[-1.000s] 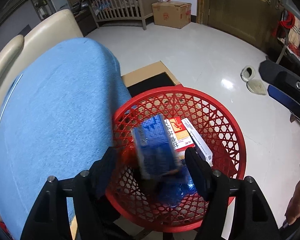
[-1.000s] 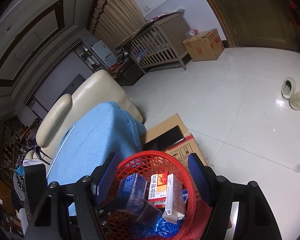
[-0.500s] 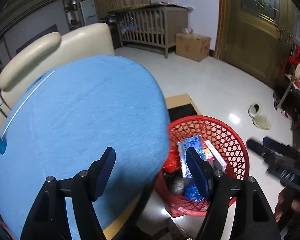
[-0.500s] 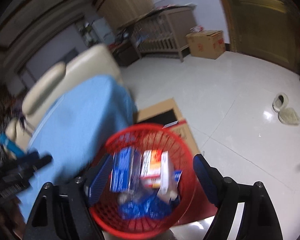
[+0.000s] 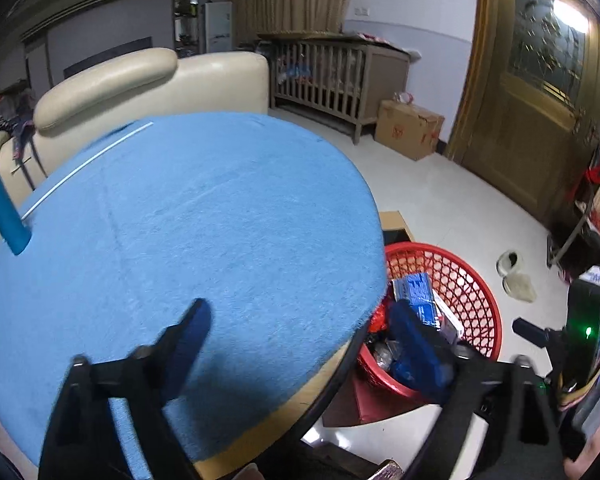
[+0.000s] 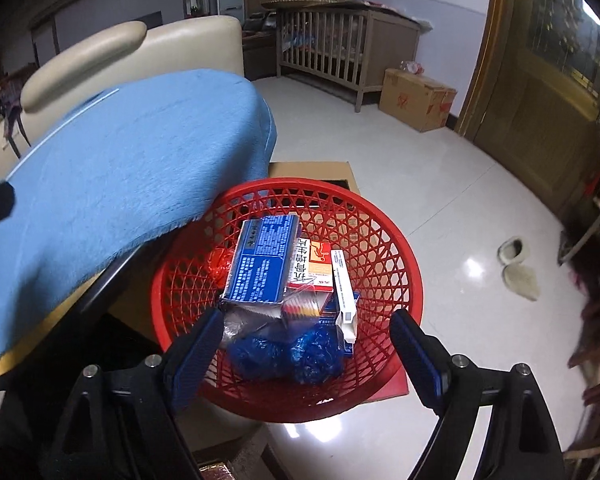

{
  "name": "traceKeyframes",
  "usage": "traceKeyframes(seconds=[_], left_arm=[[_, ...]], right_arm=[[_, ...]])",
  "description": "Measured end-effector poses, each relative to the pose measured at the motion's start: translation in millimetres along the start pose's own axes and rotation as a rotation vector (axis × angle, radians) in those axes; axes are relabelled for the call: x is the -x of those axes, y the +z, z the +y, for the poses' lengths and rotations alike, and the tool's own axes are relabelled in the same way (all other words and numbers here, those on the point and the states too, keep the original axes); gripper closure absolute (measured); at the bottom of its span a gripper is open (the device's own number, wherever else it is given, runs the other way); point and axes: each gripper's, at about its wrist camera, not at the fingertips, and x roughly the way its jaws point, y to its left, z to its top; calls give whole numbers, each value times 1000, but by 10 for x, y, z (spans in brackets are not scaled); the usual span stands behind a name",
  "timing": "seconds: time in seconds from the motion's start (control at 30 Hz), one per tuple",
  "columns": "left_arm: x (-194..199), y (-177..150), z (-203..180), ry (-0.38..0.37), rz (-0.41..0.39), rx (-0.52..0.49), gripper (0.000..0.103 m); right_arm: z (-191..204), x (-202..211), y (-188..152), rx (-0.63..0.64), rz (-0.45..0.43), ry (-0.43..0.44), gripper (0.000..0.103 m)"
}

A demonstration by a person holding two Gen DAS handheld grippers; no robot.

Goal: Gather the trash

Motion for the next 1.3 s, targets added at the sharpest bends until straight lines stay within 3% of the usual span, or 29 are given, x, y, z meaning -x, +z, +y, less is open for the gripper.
traceKeyframes(seconds=[0.13,0.43,0.6,1.3], left_arm=[[55,-29,100,22,-17,18,8],[122,-81,207,39,-38,42,8],[139,-87,169,40,-50,26,8],[168,-137,129,36,-59,13,8]], right_arm=[[161,111,-13,34,-36,-30,16],[322,264,-37,7,-96,-9,16],[412,258,-77,41,-93,-23,16],[320,349,-58,-4,-136,23,16]])
